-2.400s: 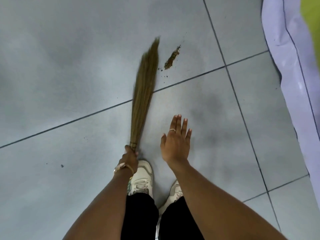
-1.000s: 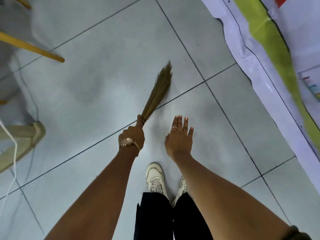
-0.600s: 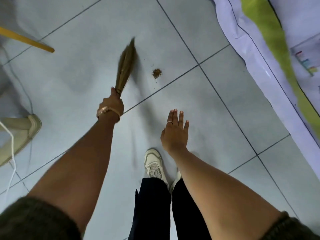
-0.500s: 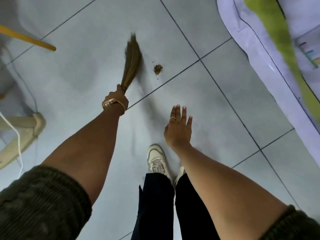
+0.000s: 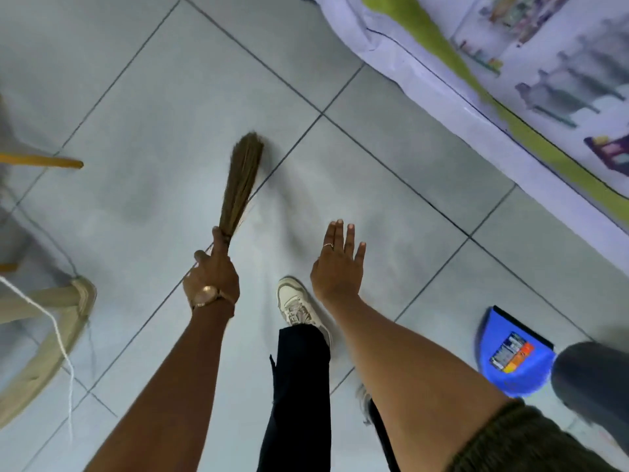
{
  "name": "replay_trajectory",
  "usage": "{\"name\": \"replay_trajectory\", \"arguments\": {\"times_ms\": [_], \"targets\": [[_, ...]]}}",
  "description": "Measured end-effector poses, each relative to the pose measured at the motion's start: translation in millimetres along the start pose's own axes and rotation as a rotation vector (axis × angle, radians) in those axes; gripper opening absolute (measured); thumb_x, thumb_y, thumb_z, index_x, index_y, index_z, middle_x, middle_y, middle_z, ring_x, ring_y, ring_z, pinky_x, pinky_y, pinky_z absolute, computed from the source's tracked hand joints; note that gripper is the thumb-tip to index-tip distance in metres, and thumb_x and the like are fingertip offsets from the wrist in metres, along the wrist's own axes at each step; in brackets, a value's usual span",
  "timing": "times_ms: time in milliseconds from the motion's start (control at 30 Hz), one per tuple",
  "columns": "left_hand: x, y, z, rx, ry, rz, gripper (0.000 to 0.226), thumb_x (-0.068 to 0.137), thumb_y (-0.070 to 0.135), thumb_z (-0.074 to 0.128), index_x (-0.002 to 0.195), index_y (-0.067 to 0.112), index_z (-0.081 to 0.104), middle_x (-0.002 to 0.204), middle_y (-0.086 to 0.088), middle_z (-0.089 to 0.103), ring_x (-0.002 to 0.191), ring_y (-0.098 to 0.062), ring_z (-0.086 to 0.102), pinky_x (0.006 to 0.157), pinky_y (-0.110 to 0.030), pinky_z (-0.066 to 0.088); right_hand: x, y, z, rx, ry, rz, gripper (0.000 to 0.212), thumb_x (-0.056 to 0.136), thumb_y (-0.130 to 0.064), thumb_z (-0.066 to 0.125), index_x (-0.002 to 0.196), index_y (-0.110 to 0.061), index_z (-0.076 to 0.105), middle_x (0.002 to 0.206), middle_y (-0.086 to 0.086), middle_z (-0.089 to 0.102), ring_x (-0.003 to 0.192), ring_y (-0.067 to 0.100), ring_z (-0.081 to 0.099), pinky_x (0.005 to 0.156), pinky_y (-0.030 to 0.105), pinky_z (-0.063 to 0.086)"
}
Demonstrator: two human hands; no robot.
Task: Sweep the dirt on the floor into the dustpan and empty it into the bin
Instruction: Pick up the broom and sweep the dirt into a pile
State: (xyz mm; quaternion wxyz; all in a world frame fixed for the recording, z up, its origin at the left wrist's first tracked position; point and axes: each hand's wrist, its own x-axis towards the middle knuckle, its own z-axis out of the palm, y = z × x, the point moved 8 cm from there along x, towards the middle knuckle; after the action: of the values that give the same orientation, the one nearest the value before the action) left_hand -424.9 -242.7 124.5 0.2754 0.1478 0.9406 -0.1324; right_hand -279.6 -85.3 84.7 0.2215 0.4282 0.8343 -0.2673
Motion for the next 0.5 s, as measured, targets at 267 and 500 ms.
{"name": "replay_trajectory", "arguments": {"times_ms": [267,500], "targets": [[-134.3,133.4,34.5,-0.161,-0.065,0.159,0.044,0.101,0.039,0.033,0.134,0.01,0.035,0.122,-0.02,0.054,0.105,-0.044,0.061,0.085,-0.048,0.046,-84.0,130.3,-16.8,0.082,-0.057,0.18,0.066,0.097,-0.017,0.037,0.153,-0.006,0.004,0.163,0.009,0.001,0.15,0.029,-0.007,0.123,0.05,0.002],[-188.4,290.1,106.1,-0.116,-0.156,0.403,0.038,0.101,0.033,0.032,0.123,0.003,0.042,0.119,-0.02,0.06,0.108,-0.04,0.059,0.086,-0.044,0.046,-112.7,284.0,8.2,0.238,-0.035,0.485,0.059,0.098,-0.02,0.038,0.151,-0.007,0.015,0.162,0.01,0.011,0.15,0.031,0.0,0.122,0.05,0.007]]}}
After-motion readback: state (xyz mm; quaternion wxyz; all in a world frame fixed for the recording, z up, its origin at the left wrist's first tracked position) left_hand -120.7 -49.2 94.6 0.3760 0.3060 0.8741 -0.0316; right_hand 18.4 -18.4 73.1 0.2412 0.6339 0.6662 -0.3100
